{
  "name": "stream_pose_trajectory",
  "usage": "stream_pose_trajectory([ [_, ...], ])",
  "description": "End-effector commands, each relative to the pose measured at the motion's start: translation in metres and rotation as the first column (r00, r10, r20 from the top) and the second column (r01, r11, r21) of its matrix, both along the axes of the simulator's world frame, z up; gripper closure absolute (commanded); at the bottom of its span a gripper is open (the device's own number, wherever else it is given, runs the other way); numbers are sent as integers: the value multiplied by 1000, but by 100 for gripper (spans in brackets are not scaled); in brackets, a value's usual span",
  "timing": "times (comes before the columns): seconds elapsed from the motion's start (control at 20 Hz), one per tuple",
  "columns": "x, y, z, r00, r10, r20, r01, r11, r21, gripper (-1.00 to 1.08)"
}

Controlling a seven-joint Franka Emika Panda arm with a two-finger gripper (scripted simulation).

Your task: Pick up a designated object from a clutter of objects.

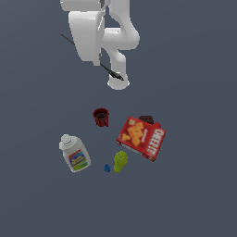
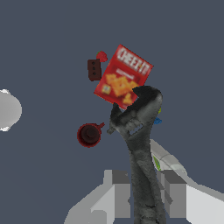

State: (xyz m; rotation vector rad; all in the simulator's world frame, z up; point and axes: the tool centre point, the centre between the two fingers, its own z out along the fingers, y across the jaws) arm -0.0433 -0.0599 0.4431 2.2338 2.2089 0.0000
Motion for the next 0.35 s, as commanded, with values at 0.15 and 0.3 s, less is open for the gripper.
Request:
stream_pose_trajectory([
  [0.15, 4, -6, 9, 1000, 1, 0, -1, 1000, 0, 108],
  [0.3, 4, -6, 10, 1000, 1, 0, -1, 1000, 0, 108],
])
